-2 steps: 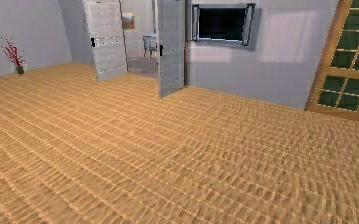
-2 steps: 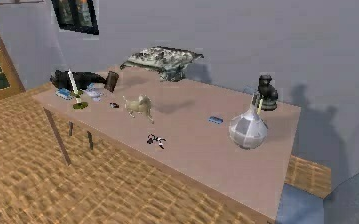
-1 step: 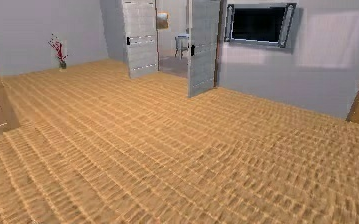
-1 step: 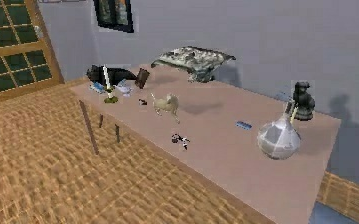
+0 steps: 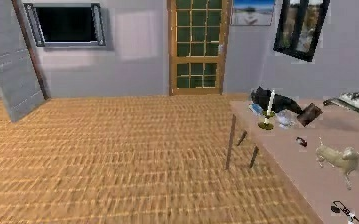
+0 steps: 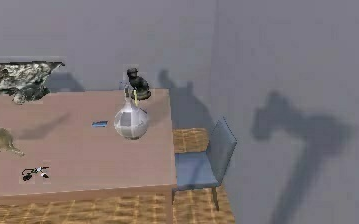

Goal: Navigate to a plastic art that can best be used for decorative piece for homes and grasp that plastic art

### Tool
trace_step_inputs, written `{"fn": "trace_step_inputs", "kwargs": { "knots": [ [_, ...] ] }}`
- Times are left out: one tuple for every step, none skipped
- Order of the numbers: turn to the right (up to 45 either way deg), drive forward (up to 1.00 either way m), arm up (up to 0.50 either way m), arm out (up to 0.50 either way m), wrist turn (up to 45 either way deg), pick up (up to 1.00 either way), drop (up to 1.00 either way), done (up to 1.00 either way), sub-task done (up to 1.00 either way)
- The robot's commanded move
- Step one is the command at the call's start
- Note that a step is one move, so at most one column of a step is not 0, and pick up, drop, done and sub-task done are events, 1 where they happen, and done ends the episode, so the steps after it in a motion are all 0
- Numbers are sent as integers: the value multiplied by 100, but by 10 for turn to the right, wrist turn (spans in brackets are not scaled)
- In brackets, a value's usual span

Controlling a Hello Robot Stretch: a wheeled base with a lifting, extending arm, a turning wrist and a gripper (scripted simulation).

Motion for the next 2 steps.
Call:
{"fn": "trace_step_inputs", "kwargs": {
  "knots": [
    [330,0,0,0,0,0,0,0,0],
    [0,35,0,0,0,0,0,0,0]
  ]
}}
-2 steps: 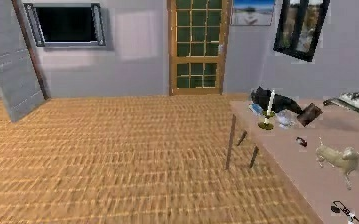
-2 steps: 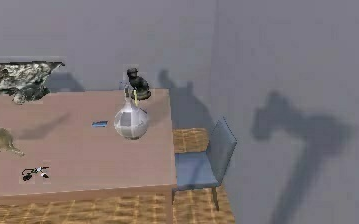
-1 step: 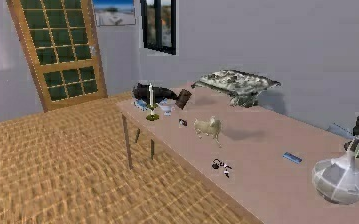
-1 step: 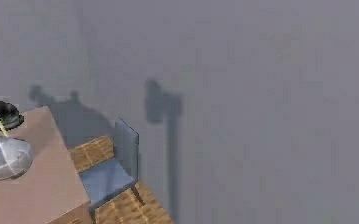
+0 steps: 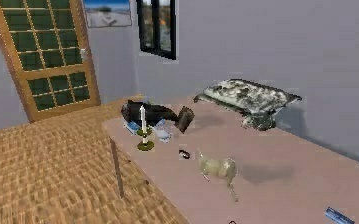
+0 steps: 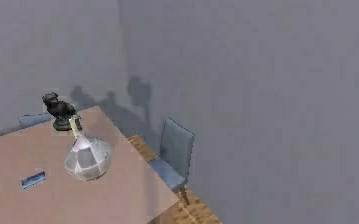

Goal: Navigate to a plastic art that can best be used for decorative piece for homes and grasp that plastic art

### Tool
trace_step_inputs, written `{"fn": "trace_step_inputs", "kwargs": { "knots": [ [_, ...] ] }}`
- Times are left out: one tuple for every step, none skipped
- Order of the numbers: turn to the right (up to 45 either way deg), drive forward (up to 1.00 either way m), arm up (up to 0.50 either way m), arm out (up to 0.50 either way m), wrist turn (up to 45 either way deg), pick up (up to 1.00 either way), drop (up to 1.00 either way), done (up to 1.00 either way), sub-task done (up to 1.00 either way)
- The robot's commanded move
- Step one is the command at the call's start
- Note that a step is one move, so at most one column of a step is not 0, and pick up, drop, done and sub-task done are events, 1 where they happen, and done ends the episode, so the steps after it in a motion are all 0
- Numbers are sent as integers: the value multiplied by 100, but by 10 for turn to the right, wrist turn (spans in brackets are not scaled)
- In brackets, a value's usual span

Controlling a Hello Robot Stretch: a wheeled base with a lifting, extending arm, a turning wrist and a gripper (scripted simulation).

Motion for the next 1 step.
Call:
{"fn": "trace_step_inputs", "kwargs": {
  "knots": [
    [-450,0,0,0,0,0,0,0,0]
  ]
}}
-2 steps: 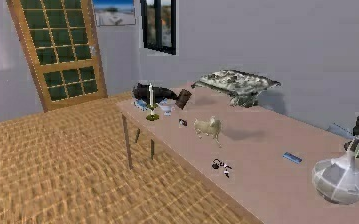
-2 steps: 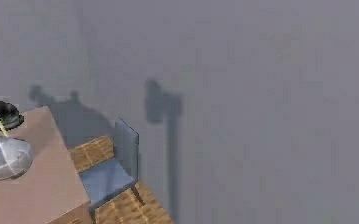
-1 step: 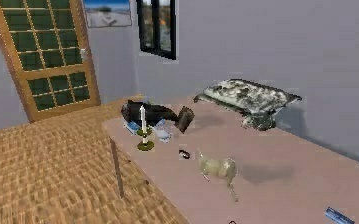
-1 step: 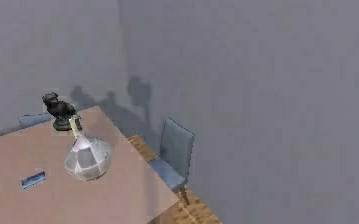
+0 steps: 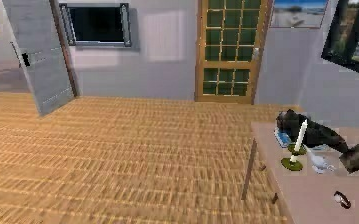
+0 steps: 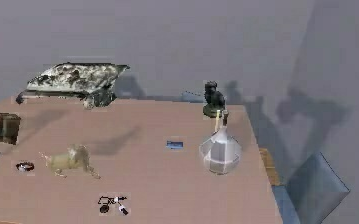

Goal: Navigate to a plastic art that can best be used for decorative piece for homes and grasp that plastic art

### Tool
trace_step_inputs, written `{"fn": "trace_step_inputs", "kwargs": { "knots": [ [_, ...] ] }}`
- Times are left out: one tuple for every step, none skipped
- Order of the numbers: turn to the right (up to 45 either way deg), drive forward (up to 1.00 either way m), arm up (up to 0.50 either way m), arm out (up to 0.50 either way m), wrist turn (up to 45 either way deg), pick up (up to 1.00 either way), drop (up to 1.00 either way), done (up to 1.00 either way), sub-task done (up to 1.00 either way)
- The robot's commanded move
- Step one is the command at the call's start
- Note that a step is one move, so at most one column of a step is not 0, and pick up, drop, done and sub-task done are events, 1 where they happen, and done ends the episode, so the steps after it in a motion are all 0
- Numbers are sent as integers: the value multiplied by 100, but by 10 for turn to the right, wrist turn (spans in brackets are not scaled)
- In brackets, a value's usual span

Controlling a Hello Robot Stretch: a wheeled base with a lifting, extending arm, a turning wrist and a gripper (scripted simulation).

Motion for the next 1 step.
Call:
{"fn": "trace_step_inputs", "kwargs": {
  "knots": [
    [-300,0,0,0,0,0,0,0,0]
  ]
}}
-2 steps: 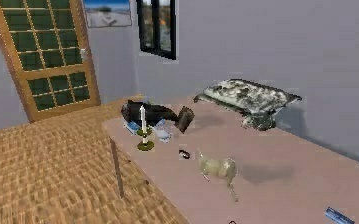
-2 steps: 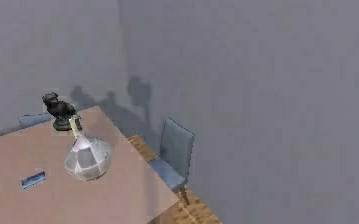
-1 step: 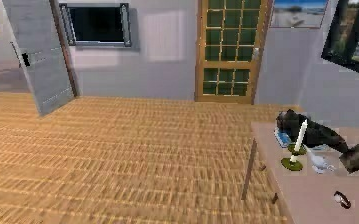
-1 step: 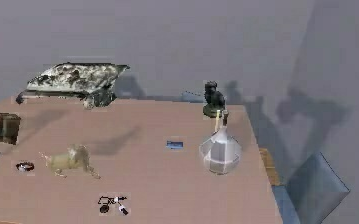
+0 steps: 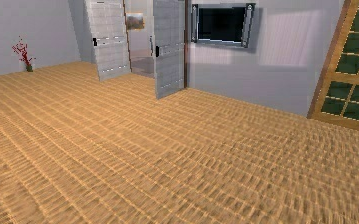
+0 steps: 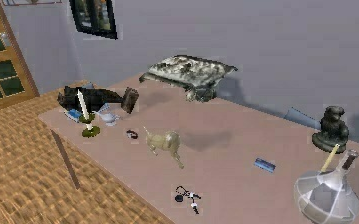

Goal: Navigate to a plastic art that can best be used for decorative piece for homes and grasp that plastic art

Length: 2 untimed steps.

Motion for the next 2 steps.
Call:
{"fn": "trace_step_inputs", "kwargs": {
  "knots": [
    [0,0,50,0,0,0,0,0,0],
    [0,0,38,0,0,0,0,0,0]
  ]
}}
